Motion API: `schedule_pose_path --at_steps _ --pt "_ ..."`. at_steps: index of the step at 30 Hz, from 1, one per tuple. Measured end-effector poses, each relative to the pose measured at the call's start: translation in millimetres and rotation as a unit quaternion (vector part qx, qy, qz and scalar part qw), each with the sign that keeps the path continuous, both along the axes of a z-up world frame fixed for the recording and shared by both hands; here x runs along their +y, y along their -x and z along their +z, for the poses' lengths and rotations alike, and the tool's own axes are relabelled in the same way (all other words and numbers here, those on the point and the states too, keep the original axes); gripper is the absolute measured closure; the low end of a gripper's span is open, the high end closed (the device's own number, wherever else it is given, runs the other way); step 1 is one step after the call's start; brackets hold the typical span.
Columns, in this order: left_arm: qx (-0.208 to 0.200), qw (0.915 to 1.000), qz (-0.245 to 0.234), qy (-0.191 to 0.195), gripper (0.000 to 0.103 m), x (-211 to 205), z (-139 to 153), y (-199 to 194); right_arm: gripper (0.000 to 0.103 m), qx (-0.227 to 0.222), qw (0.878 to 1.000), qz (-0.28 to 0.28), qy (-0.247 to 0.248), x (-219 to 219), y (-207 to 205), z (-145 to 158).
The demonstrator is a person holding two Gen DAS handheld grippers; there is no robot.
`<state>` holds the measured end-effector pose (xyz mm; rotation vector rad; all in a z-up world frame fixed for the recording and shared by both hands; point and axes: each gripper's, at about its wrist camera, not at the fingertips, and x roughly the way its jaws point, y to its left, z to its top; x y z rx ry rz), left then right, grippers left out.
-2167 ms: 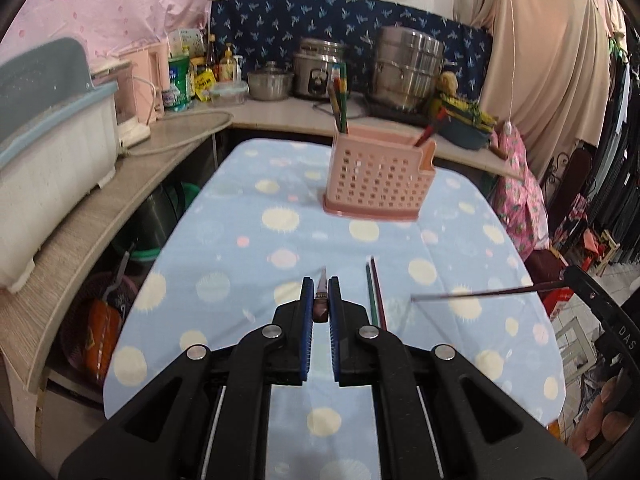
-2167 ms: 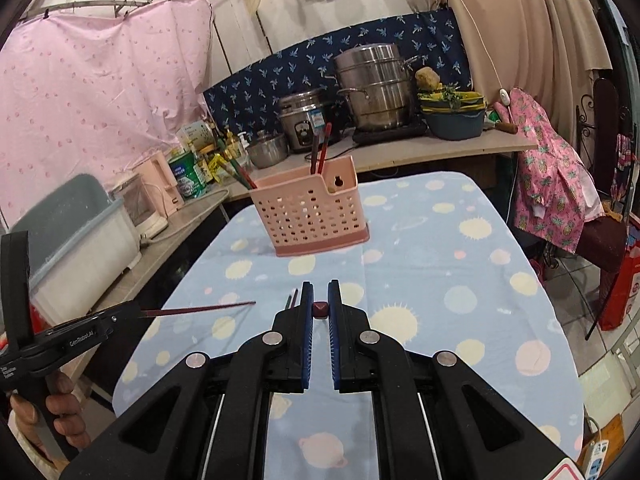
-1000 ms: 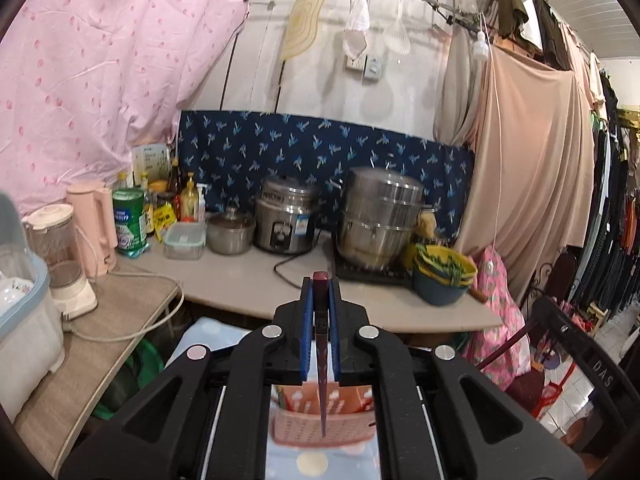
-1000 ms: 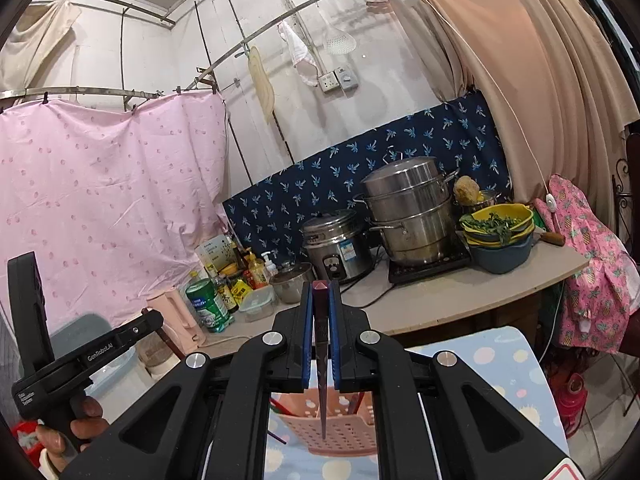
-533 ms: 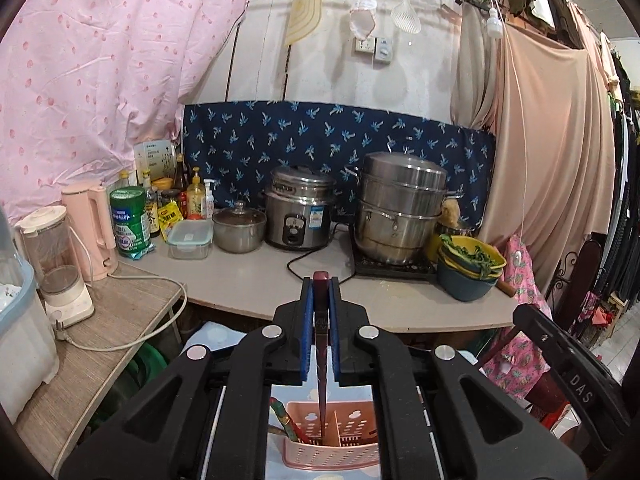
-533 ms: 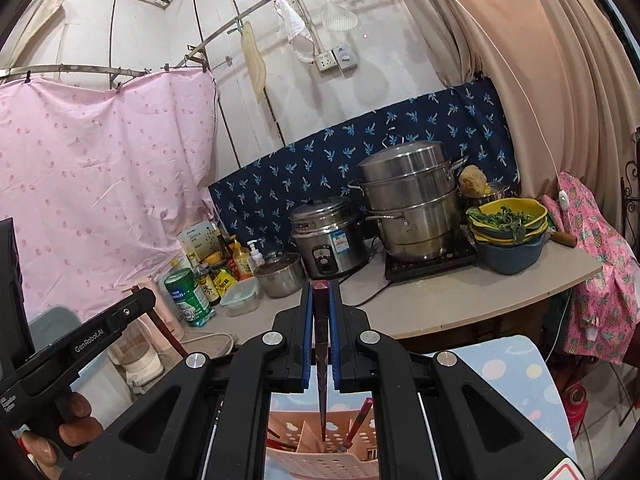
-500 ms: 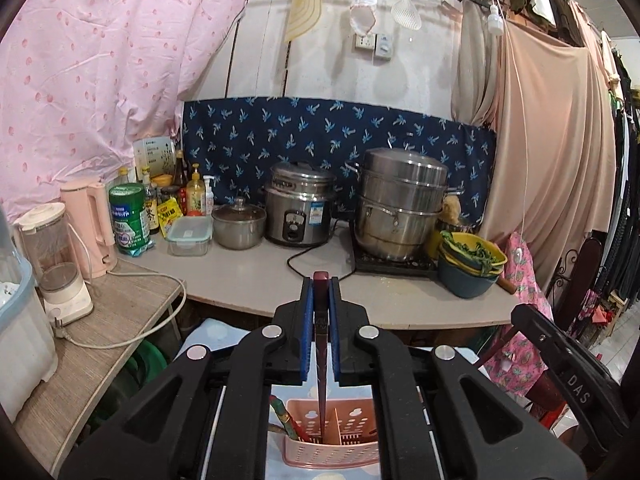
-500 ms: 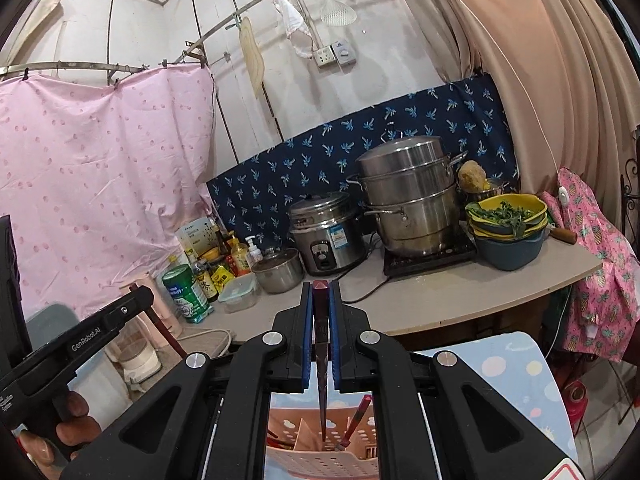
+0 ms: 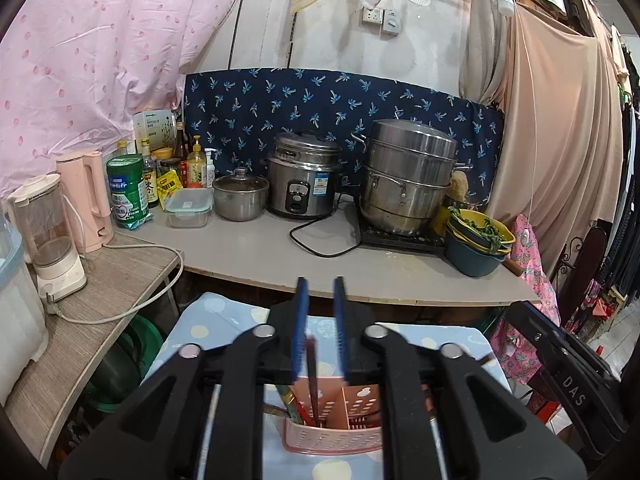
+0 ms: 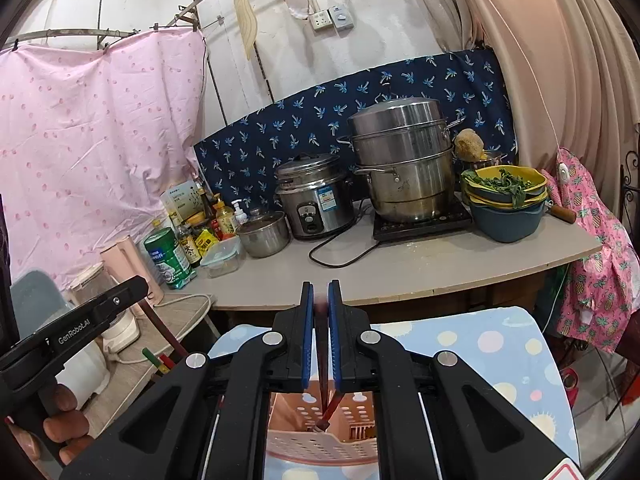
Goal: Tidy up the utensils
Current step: 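Open both tools to release the chopsticks and withdraw from the basket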
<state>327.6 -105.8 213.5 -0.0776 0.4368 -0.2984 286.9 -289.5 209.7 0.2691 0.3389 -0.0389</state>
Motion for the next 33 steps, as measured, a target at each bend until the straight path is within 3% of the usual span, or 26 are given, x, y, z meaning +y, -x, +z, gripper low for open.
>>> schedule_pose_path --at_steps 2,5,24,33 --pt "0.000 1.0000 0.008 0.000 0.052 1.9 -0.6 3.3 0.090 -0.001 1.000 0.001 0.004 1.8 2.3 0.8" --pt "-0.013 0.9998 0.015 -0.007 0.043 3.9 1.6 11.6 0.084 -0.003 1.000 0.003 0.006 5.0 8.1 1.8" --pt "-0.010 0.9977 0.024 -0.063 0.038 10.0 -2.6 62.6 0.074 -0.001 1.000 0.016 0.017 23.7 65.5 5.0" --pt "0.010 0.9962 0.022 -0.083 0.038 18.9 -25.7 93.8 0.073 0.019 0.999 0.027 0.022 36.4 100.6 -10.6"
